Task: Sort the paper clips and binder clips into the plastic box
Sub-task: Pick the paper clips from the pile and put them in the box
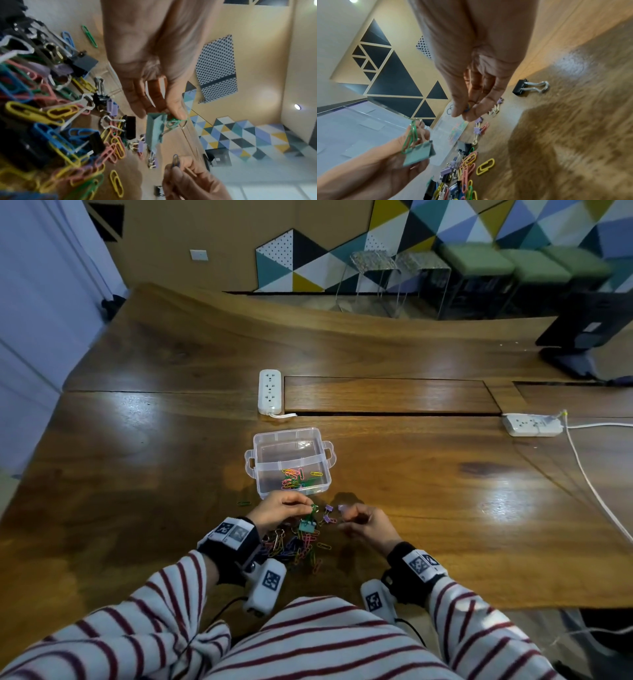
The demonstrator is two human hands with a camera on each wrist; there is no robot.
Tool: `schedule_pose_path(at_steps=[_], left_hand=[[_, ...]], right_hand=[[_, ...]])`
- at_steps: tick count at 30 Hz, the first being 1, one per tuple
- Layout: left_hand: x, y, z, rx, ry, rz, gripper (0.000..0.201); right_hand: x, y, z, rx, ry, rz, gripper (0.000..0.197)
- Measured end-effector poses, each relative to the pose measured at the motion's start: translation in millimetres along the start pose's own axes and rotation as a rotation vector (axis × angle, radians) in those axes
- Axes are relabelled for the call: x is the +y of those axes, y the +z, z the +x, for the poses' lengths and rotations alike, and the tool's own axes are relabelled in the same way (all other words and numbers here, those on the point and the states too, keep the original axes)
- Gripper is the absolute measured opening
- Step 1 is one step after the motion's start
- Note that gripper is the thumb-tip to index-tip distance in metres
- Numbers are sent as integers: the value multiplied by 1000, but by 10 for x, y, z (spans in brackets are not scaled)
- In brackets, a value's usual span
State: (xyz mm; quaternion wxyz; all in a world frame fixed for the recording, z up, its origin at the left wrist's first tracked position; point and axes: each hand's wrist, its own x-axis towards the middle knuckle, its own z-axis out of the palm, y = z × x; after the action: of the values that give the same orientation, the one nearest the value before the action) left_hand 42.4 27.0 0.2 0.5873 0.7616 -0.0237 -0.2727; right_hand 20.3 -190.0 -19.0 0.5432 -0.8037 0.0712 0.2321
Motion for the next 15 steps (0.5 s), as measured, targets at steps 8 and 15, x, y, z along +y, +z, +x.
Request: schedule_pose_path(at_steps=[8,15], left_hand=[[-47,7,82,-34,-5,217,22],[-68,-45,48,-66,7,217,21]], right_hand=[[-22,-3,2,-25,17,0,22],[-30,38,-18,-35,26,-59,18]])
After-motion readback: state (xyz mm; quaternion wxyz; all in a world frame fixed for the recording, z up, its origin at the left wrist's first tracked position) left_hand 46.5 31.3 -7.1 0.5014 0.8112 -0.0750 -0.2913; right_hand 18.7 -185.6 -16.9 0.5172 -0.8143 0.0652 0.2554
